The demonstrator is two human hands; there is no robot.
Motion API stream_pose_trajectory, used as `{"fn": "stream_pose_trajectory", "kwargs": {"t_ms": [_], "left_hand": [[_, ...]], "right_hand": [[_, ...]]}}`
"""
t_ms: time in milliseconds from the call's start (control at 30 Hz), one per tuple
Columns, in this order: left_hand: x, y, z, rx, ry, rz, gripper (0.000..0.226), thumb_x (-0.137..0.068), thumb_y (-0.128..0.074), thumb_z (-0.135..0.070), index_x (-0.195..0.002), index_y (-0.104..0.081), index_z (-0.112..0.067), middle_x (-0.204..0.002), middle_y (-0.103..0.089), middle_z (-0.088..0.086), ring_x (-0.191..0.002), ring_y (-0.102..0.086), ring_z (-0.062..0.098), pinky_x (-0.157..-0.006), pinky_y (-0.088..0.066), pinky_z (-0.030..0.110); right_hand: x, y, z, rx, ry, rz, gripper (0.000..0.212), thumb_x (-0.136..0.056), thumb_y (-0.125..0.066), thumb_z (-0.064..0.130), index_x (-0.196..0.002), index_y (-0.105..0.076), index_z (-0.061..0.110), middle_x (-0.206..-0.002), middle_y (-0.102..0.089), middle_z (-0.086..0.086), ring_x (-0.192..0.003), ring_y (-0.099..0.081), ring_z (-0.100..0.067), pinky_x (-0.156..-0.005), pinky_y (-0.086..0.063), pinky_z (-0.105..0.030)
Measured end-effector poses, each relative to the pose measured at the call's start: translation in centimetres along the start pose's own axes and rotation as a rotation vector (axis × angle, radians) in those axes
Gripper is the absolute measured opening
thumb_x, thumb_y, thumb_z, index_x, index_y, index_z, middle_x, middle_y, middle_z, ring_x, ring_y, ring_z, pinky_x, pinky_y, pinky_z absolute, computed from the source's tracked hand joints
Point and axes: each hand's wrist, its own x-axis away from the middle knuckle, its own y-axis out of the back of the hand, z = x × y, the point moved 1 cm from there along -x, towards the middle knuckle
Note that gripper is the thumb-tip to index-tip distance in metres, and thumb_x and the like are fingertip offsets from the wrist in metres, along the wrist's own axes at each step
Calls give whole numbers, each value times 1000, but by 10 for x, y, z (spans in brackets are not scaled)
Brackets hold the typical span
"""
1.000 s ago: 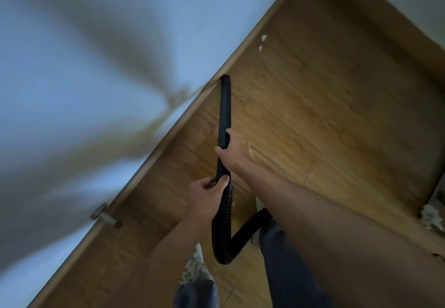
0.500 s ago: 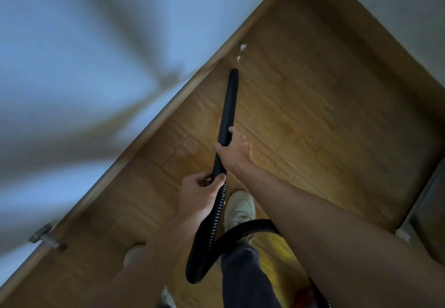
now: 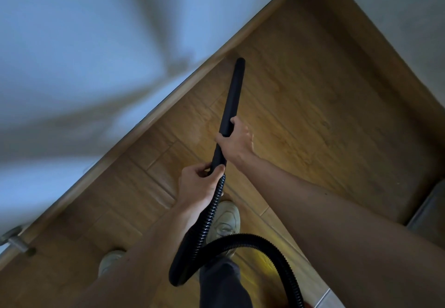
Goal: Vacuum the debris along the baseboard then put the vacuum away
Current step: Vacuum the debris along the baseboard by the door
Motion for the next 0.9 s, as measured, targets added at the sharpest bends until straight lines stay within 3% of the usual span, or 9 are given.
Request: {"fn": "stream_pose_trajectory", "kwargs": {"t_ms": [133,267,533,600,700,900], "left_hand": [[-5,-1,0,8,-8,-16,17,-84,-75,-26,-74,-75,-13,-66,-67,14,-55,-66,31,-56,-54,37],[-9,-1,-3,13,-14,-31,19,-84,-75,-25,-68,-75,-17,-63,-67,12,-55,-66,31,-57,-54,39],[-7,-4,-2,31,-19,-46,21,-84,-75,-21,-65,-73,-13,-60,-64,15,-55,-62,32,-52,-52,37],[0,-1,8,9,-11,-79,22,-82,-77,-23,-63,-71,-13,-61,-62,17,-56,-59,32,-56,-54,49],[12,7,21,5,-13,-93,28,-71,-76,-36,-67,-68,-10,-67,-59,30,-58,-55,32,-60,-50,65],[10,18,32,10,-14,-68,23,-79,-76,-31,-75,-70,-9,-65,-57,22,-61,-53,33,-60,-44,44]], "right_hand": [[-6,-3,2,-2,14,1,26,-87,-67,16,-107,-51,12,-85,-54,3,-71,-55,-13,-59,-53,-29],[-11,-5,5,-2,30,16,25,-87,-67,16,-106,-50,12,-79,-51,7,-64,-51,-6,-53,-47,-22],[-7,-2,6,-13,56,37,21,-87,-66,16,-103,-51,13,-81,-54,5,-70,-57,-10,-57,-51,-26],[5,-5,1,-43,48,64,21,-88,-65,15,-102,-50,15,-83,-57,2,-72,-60,-12,-61,-56,-30],[22,-14,-7,-61,46,93,21,-90,-63,16,-107,-49,16,-83,-57,3,-69,-58,-9,-58,-52,-23],[29,-29,-9,-61,51,73,25,-90,-62,19,-111,-48,18,-87,-60,-2,-74,-61,-16,-61,-56,-31]]}}
